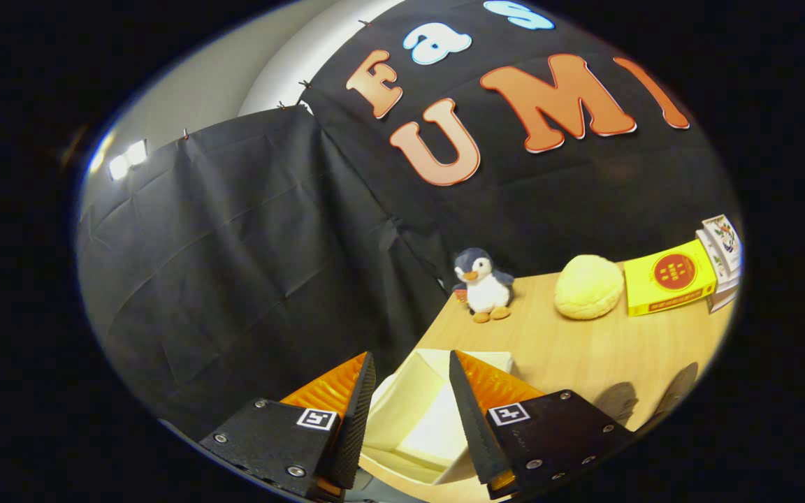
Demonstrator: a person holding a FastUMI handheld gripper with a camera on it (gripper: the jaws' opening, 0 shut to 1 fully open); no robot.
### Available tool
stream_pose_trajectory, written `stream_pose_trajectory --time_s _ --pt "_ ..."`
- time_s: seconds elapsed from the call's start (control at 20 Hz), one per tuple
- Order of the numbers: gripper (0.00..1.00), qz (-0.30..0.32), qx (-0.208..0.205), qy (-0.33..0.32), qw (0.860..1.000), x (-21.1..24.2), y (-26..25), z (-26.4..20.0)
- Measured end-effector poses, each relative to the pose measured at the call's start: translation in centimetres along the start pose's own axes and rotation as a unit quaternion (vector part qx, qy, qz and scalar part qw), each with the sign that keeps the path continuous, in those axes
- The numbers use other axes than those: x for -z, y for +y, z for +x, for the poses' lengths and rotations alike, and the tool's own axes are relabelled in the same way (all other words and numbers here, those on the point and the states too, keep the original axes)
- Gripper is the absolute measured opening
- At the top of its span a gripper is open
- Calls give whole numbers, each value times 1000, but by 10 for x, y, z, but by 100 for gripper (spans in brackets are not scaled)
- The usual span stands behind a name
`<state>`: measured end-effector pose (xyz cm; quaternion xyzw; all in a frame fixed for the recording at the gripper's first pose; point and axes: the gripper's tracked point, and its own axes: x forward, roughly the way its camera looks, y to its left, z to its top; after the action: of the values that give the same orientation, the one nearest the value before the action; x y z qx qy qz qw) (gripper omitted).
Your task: Open the storage box then place both shoes into the box .Put the left shoe in first, then the right shoe, with the right side of both shoes facing outward in a uniform manner.
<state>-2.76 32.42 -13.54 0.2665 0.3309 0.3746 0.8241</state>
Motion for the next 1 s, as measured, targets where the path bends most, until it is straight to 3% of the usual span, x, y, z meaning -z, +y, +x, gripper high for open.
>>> stream_pose_trajectory --time_s 0.2,0.55,0.8,1.0 --pt "67 -37 58 13 998 25 -65 -31" --pt "77 -25 127 62 990 81 -141 -70" --pt "86 -33 187 121 974 124 -189 -90" --pt "90 -30 207 152 966 153 -213 -88"
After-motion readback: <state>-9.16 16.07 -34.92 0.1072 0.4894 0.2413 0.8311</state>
